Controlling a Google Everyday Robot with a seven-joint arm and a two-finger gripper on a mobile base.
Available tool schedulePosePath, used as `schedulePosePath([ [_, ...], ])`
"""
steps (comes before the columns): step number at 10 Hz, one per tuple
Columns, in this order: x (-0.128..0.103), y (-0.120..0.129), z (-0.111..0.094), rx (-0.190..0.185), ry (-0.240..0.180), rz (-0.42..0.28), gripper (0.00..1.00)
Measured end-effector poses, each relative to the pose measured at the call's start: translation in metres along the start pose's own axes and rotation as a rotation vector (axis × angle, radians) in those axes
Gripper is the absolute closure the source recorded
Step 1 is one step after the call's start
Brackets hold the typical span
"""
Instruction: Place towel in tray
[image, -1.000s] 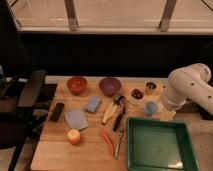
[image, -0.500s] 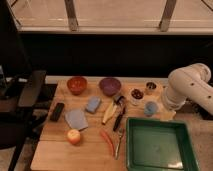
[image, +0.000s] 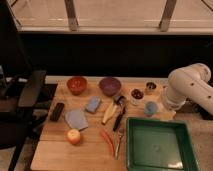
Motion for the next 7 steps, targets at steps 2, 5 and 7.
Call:
schedulePosePath([
  [2, 0.000, -0.001, -0.001, 0.003, -0.006, -0.006, 0.35],
  [5, -0.016, -0.026, -0.011, 0.030, -0.080, -0.099, 0.35],
  [7, -0.046, -0.043, -0.019, 0.059, -0.137, -0.232, 0.35],
])
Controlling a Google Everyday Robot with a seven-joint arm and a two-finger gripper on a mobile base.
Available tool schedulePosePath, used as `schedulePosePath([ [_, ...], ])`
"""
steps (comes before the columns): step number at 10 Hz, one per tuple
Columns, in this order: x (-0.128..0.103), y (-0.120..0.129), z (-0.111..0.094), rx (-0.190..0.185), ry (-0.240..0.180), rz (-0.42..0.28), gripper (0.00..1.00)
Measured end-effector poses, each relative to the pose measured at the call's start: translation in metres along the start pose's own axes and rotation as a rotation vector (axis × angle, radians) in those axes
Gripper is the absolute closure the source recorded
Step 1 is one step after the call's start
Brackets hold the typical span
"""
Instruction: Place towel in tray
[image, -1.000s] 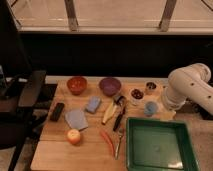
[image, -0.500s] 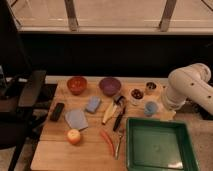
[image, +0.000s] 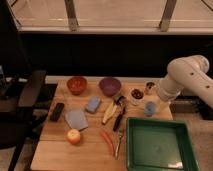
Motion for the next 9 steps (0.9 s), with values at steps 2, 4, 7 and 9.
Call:
schedulePosePath([
  [2, -0.037, -0.024, 0.002, 0.017, -0.065, -0.132, 0.35],
  [4, -0.077, -0.036, 0.009, 0.020, -0.117, -0.239, 0.35],
  [7, -0.142, -0.045, 0.022, 0.013, -0.187, -0.373, 0.35],
  [9, -0.139, -0.044, 0.022, 0.012, -0.186, -0.369, 0.35],
])
